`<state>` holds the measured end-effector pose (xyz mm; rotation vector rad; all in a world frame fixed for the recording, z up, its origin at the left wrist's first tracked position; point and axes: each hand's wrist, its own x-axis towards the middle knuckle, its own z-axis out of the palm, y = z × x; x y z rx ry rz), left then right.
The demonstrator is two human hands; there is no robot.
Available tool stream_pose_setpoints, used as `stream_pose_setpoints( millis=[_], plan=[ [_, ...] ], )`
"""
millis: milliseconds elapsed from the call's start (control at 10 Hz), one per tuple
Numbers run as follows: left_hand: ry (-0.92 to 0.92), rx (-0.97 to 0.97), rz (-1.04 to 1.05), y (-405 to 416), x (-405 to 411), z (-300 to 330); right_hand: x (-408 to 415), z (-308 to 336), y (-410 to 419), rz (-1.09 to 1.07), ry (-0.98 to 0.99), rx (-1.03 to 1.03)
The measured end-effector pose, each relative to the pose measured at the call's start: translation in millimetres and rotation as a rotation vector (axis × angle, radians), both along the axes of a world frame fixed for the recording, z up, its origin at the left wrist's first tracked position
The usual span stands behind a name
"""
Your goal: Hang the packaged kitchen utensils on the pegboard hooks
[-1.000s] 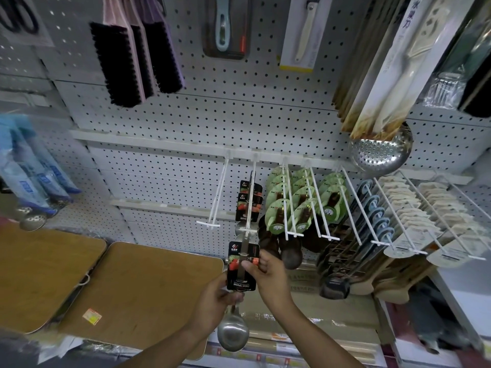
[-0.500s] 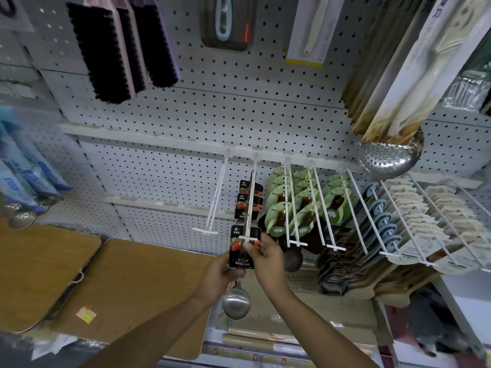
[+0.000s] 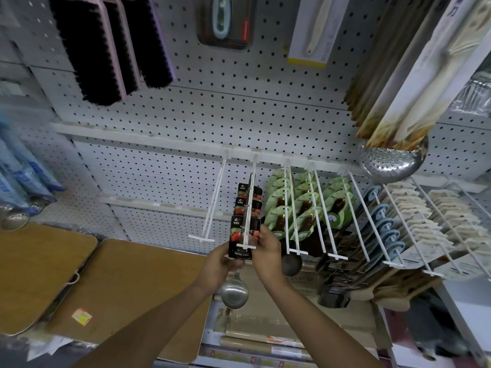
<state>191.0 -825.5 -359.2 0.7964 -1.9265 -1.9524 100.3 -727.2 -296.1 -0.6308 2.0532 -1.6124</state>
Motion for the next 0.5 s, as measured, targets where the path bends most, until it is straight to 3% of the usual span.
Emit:
stream_pose_setpoints(
  millis=[200,400,500],
  plan=[
    [-0.006,-0.037,0.008,-0.1,-5.5,2.8,-3.8,-0.6,-3.7,-0.012,-0.031,-0.011],
    [-0.161,-0.169,-0.014,-0.5,9.1,-6.2,-2.9,-14.4,7.1,0.024,-0.087,0.121],
    [-0.250,-0.358,0.001,3.7,21.7,-6.8,-1.8,-23.4,24.5,0.054,0.032,0.229]
  ],
)
